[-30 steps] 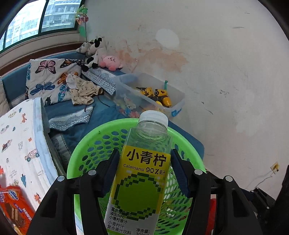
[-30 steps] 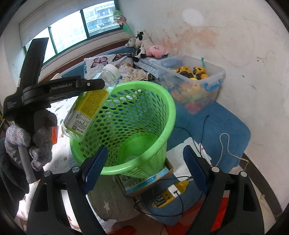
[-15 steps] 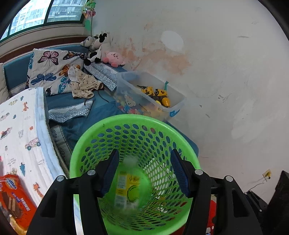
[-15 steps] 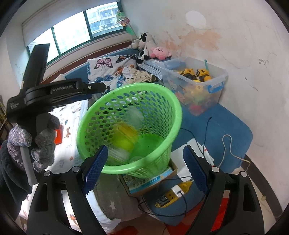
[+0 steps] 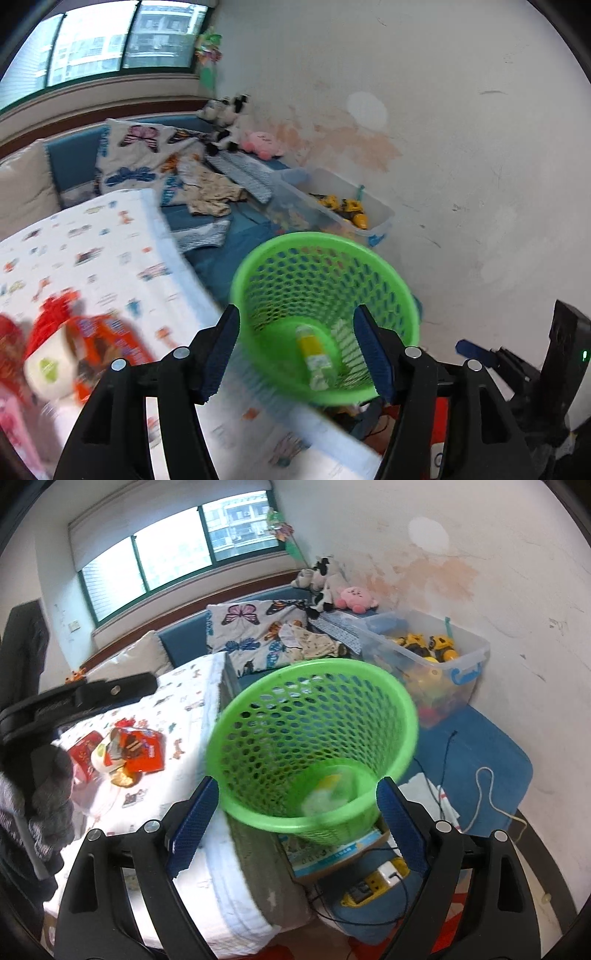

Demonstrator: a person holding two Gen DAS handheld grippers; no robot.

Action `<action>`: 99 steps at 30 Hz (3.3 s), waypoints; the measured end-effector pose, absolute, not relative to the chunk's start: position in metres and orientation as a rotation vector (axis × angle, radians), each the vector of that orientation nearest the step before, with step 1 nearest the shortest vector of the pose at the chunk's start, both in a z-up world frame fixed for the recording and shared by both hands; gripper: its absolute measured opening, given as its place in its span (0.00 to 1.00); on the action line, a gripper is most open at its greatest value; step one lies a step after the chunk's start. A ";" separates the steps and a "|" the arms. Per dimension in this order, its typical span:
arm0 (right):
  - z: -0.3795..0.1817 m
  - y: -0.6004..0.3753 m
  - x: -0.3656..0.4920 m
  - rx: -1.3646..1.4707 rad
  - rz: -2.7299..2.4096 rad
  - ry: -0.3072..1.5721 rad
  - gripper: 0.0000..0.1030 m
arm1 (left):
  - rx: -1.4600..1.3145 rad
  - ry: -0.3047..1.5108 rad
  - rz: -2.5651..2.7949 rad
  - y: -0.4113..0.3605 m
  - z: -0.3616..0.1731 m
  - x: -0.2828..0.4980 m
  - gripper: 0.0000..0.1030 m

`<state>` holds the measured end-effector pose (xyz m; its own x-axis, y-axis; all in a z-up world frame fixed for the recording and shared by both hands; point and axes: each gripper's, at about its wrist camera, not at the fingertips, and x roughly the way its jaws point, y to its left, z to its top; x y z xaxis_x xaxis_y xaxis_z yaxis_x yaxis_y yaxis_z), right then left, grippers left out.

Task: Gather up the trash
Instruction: 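Move the left tool back to the bed and grasp the pink wipes pack, then grasp the red chocolate wafer pack with the right tool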

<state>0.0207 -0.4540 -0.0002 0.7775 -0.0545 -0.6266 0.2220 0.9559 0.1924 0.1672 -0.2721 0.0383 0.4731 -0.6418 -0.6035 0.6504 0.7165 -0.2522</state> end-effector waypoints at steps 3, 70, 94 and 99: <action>0.001 -0.441 0.026 0.257 -0.122 0.664 0.85 | 0.000 0.738 -0.751 -0.244 0.038 0.159 0.62; -0.024 -0.255 0.167 0.104 0.269 0.812 0.88 | -0.413 0.954 -0.448 0.079 -0.070 0.211 0.48; -0.062 -0.276 0.235 0.189 0.326 0.915 0.84 | -0.342 0.769 -0.537 0.068 0.001 0.167 0.09; -0.068 -0.273 0.248 0.207 0.362 0.931 0.83 | -0.329 0.747 -0.549 0.063 0.013 0.166 0.09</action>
<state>0.2481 -0.2727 -0.0679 0.5431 0.3907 -0.7432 -0.2141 0.9203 0.3273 0.1665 0.0635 0.0126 0.6038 -0.5779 -0.5490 0.3515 0.8112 -0.4674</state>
